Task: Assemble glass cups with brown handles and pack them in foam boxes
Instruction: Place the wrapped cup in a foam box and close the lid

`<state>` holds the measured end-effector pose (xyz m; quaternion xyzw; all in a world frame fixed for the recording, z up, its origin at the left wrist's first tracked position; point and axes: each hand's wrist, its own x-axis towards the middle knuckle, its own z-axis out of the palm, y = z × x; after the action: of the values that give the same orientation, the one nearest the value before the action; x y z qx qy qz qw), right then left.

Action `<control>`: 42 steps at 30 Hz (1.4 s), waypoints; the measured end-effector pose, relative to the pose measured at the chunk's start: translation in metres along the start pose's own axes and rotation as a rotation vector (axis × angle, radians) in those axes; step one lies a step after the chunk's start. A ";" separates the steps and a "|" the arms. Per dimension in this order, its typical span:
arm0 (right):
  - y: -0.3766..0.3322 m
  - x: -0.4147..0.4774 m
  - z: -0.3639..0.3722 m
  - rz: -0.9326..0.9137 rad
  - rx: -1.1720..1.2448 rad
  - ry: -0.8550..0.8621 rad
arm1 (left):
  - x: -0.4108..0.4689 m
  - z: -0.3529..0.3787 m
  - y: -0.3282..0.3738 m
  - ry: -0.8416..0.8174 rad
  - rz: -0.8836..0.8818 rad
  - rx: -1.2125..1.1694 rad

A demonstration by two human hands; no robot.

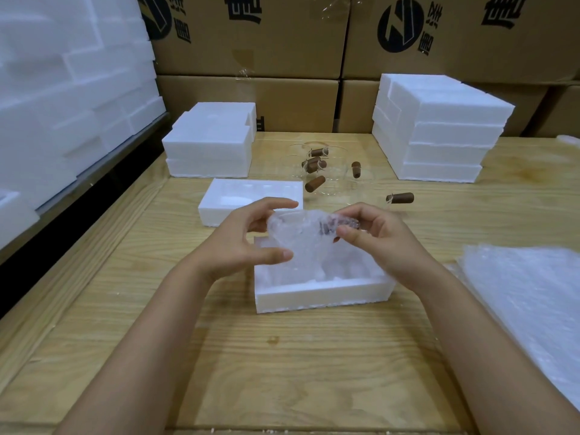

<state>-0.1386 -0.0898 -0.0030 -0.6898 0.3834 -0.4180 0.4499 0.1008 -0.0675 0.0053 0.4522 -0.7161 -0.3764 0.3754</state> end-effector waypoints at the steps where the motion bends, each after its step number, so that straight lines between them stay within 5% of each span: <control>1: 0.000 0.000 0.001 0.005 -0.024 -0.006 | -0.001 -0.001 0.000 -0.010 -0.002 0.018; 16: 0.007 0.001 0.013 0.060 -0.502 0.128 | 0.004 0.000 -0.018 0.045 0.031 0.237; 22: 0.010 0.002 0.014 0.024 -0.603 0.204 | 0.008 0.004 -0.028 0.083 0.066 0.173; 27: 0.012 0.004 0.015 0.032 -0.671 0.191 | 0.009 0.011 -0.037 0.090 0.031 -0.120; 36: 0.009 0.000 0.015 0.077 -0.598 0.174 | 0.008 0.017 -0.042 0.185 0.084 -0.160; 39: 0.008 -0.002 0.011 0.044 -0.412 0.248 | 0.009 0.014 -0.042 0.387 0.120 -0.186; 42: 0.008 -0.001 0.006 0.020 -0.305 0.417 | 0.011 -0.006 -0.054 0.757 0.073 0.172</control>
<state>-0.1345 -0.0893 -0.0121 -0.6446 0.5334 -0.4842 0.2560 0.1223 -0.0956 -0.0376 0.5634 -0.5716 -0.1078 0.5867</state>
